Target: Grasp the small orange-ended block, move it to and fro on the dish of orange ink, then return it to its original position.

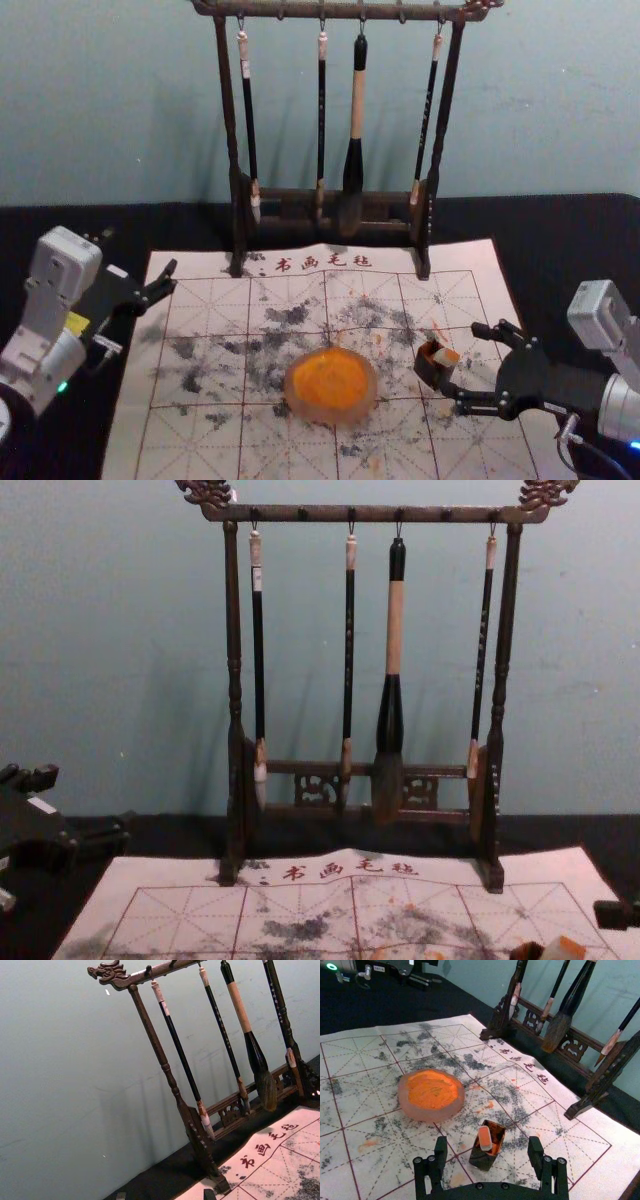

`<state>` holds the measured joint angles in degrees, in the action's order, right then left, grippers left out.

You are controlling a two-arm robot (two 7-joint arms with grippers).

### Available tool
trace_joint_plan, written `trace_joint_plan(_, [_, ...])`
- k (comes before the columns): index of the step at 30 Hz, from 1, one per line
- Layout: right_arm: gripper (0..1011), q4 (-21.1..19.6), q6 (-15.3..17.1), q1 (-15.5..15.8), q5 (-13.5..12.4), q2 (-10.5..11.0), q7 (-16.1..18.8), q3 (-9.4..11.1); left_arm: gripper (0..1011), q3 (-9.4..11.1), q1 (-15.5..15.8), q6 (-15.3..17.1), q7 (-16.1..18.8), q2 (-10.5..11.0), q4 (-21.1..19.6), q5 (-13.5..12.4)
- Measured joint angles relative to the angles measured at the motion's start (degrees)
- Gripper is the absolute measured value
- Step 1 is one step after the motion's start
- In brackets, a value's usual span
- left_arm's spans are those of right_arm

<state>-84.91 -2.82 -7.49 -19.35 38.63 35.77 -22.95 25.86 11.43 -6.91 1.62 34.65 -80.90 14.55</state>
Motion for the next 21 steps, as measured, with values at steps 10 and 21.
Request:
trace_joint_plan(10, [1000,1.2,0.3,-0.9,0.4,-1.0,-0.2,-0.2,1001,0.0,0.0,0.0,0.0,0.0,0.0,0.0])
trace_joint_plan(21, [1000,1.5,0.7,-1.1,0.5,-1.5,-0.5,-0.1,1001,0.0,0.0,0.0,0.0,0.0,0.0,0.0])
